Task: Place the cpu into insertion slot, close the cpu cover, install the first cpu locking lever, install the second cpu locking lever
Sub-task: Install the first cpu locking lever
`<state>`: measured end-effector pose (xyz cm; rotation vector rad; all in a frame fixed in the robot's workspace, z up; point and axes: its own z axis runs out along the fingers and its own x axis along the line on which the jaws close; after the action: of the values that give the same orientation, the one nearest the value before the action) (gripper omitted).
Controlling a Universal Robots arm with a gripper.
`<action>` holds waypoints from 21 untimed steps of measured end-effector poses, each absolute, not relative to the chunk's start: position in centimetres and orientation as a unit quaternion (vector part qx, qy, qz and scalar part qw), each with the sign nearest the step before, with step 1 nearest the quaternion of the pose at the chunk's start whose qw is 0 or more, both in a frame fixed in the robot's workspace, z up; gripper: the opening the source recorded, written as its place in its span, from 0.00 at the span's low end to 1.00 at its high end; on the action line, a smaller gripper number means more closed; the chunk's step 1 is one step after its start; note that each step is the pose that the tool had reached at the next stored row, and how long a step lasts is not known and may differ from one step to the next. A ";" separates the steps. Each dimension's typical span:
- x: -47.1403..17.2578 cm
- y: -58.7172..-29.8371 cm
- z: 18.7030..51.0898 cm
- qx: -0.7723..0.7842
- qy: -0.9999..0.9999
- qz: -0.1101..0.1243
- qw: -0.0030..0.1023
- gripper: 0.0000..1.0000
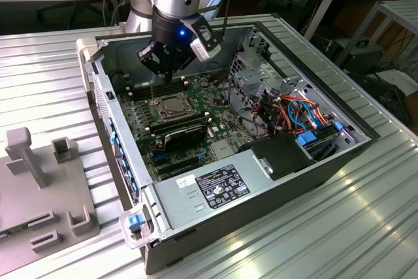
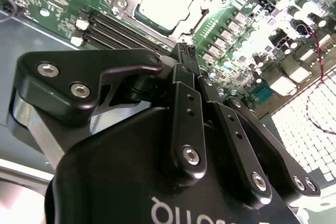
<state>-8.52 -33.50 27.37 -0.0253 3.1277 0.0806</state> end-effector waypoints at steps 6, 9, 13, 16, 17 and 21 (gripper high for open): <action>-9.3 -33.5 27.4 -0.014 1.000 0.026 0.006 0.11; -9.8 -33.5 27.4 -0.015 1.000 0.026 0.006 0.11; -9.8 -33.5 27.4 -0.015 1.000 0.026 0.006 0.11; -9.9 -33.5 27.4 -0.015 1.000 0.026 0.006 0.11; -9.9 -33.5 27.4 -0.015 1.000 0.026 0.006 0.11; -10.7 -33.5 27.4 -0.015 1.000 0.026 0.006 0.11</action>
<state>-10.67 -33.51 27.35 -0.0467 3.1277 0.0807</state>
